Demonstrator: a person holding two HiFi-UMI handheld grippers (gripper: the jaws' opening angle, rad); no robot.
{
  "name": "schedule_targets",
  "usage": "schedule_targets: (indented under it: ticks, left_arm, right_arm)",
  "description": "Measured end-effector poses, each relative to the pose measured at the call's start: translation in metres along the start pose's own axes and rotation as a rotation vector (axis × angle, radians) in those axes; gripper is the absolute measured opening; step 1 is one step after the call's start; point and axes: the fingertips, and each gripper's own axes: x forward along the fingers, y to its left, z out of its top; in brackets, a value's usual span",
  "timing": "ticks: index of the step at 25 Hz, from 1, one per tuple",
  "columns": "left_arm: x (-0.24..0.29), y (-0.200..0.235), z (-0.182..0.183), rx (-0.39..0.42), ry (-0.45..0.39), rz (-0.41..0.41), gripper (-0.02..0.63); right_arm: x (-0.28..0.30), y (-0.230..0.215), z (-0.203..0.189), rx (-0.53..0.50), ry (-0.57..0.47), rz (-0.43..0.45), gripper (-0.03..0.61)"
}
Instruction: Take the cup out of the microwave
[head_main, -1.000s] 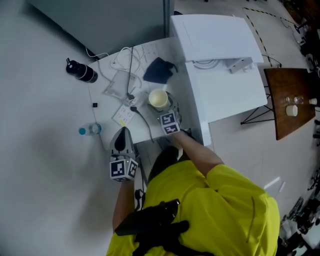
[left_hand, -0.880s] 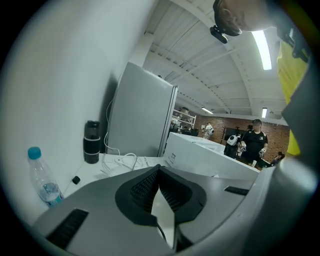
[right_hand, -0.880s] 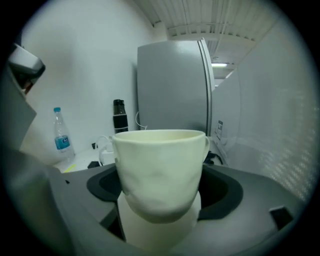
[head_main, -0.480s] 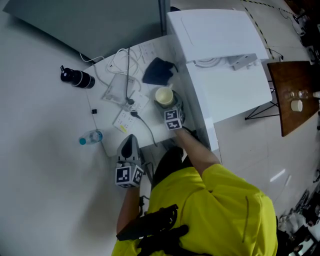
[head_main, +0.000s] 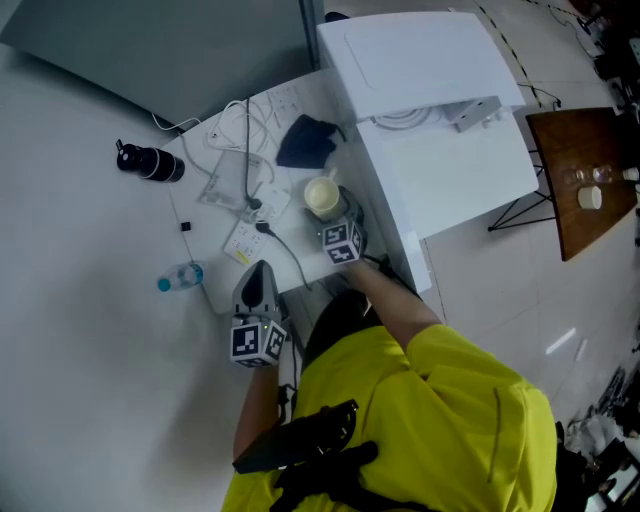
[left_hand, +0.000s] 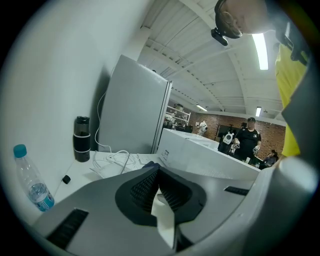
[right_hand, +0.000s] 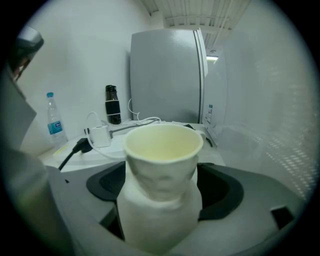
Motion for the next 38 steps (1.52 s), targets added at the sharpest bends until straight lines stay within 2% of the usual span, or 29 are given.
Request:
schedule_targets:
  ticks: [2, 4, 5, 6, 7, 8, 9, 10, 12, 15, 18, 22, 25, 29, 38]
  left_arm:
    - [0.001, -0.003, 0.004, -0.012, -0.007, 0.003, -0.002]
    - [0.000, -0.005, 0.011, -0.027, -0.024, 0.004, -0.002]
    - [-0.001, -0.006, 0.015, -0.030, -0.031, 0.003, -0.002]
    - [-0.002, -0.006, 0.020, -0.030, -0.035, 0.002, -0.002]
    - [-0.004, -0.006, 0.026, -0.029, -0.039, 0.000, -0.002]
    - [-0.006, -0.005, 0.031, -0.031, -0.044, -0.003, -0.002]
    - [-0.009, -0.005, 0.037, -0.035, -0.053, -0.007, -0.002]
    - [-0.013, -0.004, 0.043, -0.039, -0.064, -0.010, -0.002]
    - [-0.021, -0.006, 0.057, -0.036, -0.089, -0.013, -0.002]
    - [-0.035, -0.013, 0.085, -0.011, -0.135, -0.009, -0.002]
    - [-0.048, -0.025, 0.115, 0.031, -0.174, -0.011, -0.002]
    - [-0.060, -0.042, 0.139, 0.068, -0.202, -0.033, -0.002]
    - [-0.064, -0.047, 0.143, 0.051, -0.204, -0.051, -0.002]
    - [-0.068, -0.050, 0.145, 0.044, -0.206, -0.053, -0.002]
    - [-0.072, -0.058, 0.137, 0.078, -0.188, -0.069, -0.002]
  right_arm:
    - [-0.030, 0.011, -0.019, 0.033, 0.058, 0.042, 0.460]
    - [-0.074, 0.034, -0.043, 0.084, 0.123, 0.142, 0.457]
    - [-0.103, 0.048, -0.043, 0.087, 0.124, 0.210, 0.418]
    - [-0.135, 0.062, -0.032, 0.083, 0.091, 0.279, 0.327]
    - [-0.168, 0.072, -0.012, 0.091, 0.033, 0.340, 0.183]
    - [-0.201, 0.078, 0.015, 0.118, -0.035, 0.390, 0.148]
    - [-0.230, 0.078, 0.045, 0.153, -0.102, 0.423, 0.033]
    - [-0.256, 0.073, 0.074, 0.173, -0.165, 0.441, 0.005]
    - [-0.294, 0.052, 0.127, 0.160, -0.279, 0.436, 0.003]
    - [-0.331, 0.008, 0.193, 0.162, -0.429, 0.347, 0.003]
    - [-0.356, -0.032, 0.233, 0.197, -0.509, 0.259, 0.002]
    - [-0.374, -0.068, 0.239, 0.192, -0.525, 0.180, 0.002]
    - [-0.377, -0.085, 0.234, 0.200, -0.507, 0.144, 0.002]
    - [-0.384, -0.080, 0.239, 0.152, -0.523, 0.124, 0.002]
    - [-0.384, -0.065, 0.229, 0.165, -0.513, 0.138, 0.002]
